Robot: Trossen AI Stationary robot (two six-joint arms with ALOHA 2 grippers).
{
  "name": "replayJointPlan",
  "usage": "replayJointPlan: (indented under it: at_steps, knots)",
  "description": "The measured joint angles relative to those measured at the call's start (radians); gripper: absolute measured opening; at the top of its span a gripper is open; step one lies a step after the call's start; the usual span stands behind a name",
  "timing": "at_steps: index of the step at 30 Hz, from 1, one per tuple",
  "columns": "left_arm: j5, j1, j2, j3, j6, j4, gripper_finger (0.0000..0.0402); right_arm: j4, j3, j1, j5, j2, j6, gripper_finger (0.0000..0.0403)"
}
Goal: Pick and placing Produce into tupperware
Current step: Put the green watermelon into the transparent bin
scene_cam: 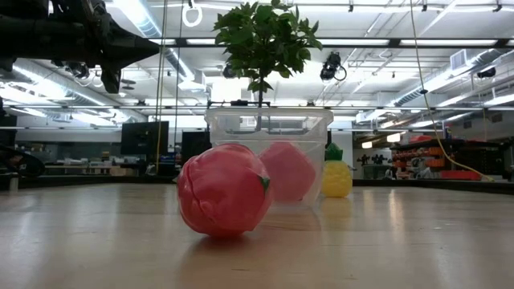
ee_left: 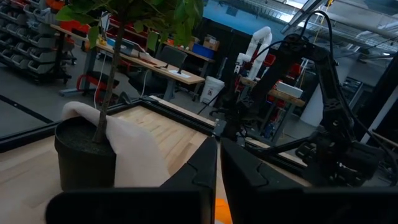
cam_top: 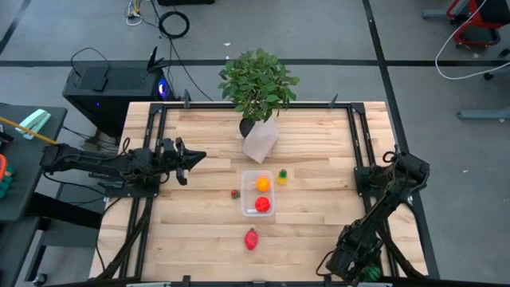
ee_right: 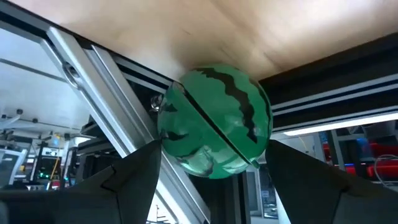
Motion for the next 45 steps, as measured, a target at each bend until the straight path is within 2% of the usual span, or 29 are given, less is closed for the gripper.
replayJointPlan:
  at_steps: [16, 24, 30, 45]
  knots:
    - [0.0, 0.0, 0.0, 0.0, 0.0, 0.0, 0.0018, 0.02, 0.0, 0.012, 0.045, -0.002, 0.026, 0.0293]
    - [0.0, 0.0, 0.0, 0.0, 0.0, 0.0, 0.003, 0.042, -0.001, 0.011, 0.083, 0.0, 0.019, 0.0325]
    - [0.0, 0.0, 0.0, 0.0, 0.0, 0.0, 0.0022, 0.051, -0.001, 0.009, 0.103, 0.001, 0.026, 0.0342]
    - [0.0, 0.0, 0.0, 0.0, 0.0, 0.0, 0.0027, 0.053, 0.0, 0.009, 0.105, 0.0, 0.03, 0.0292]
